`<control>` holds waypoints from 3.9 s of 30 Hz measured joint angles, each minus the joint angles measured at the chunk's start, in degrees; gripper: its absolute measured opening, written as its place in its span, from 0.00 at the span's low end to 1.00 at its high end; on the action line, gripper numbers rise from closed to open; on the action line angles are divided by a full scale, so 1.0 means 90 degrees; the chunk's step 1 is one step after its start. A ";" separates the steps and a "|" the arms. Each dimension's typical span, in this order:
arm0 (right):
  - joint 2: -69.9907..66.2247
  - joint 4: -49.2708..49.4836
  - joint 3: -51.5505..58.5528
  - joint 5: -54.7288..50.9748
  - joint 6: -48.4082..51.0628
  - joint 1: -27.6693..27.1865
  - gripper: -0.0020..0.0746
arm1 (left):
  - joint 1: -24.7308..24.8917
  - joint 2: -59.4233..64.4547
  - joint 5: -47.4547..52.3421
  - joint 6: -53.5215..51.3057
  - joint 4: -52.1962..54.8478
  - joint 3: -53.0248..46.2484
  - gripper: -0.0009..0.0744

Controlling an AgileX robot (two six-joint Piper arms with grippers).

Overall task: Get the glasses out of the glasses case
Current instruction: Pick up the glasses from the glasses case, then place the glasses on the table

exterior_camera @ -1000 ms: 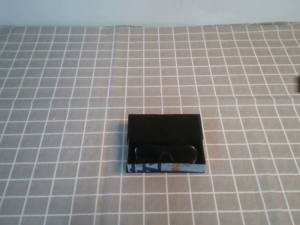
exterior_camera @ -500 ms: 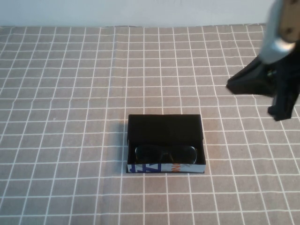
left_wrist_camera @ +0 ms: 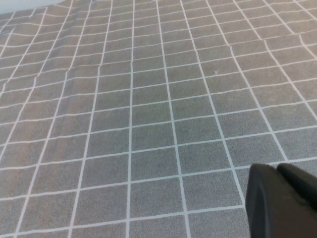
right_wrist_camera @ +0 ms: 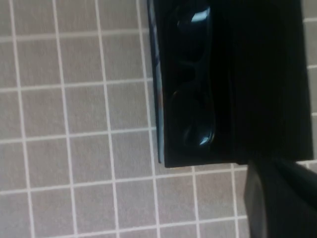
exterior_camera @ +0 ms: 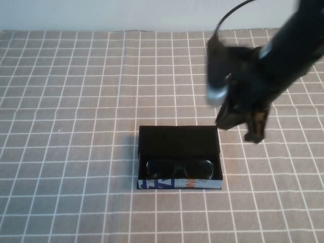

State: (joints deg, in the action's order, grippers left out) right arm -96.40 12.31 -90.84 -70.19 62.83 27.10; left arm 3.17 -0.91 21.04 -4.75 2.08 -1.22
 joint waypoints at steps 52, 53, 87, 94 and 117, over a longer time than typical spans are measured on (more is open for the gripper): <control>-0.2395 -0.0783 -0.1136 0.0561 -0.2251 0.1101 0.09 | 0.0000 0.0000 0.0000 0.0000 0.0000 0.0000 0.01; -0.2326 -0.0815 -0.1332 0.0350 -0.2349 0.1084 0.09 | 0.0000 0.0000 0.0000 0.0000 0.0000 0.0000 0.01; 0.0810 -0.1056 0.3014 0.1502 -0.7369 -0.1839 0.09 | 0.0000 0.0000 0.0000 0.0000 0.0000 0.0000 0.01; -0.0192 -0.0574 0.3181 0.2266 -0.7261 -0.1839 0.09 | 0.0000 0.0000 0.0000 0.0000 0.0000 0.0000 0.01; 0.1507 -0.0035 0.3181 0.2916 -0.6710 -0.1839 0.37 | 0.0000 0.0000 0.0000 0.0000 0.0000 0.0000 0.01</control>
State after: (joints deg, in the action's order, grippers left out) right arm -82.84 12.00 -62.21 -43.95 2.44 10.54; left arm 3.17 -0.91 21.04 -4.75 2.08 -1.22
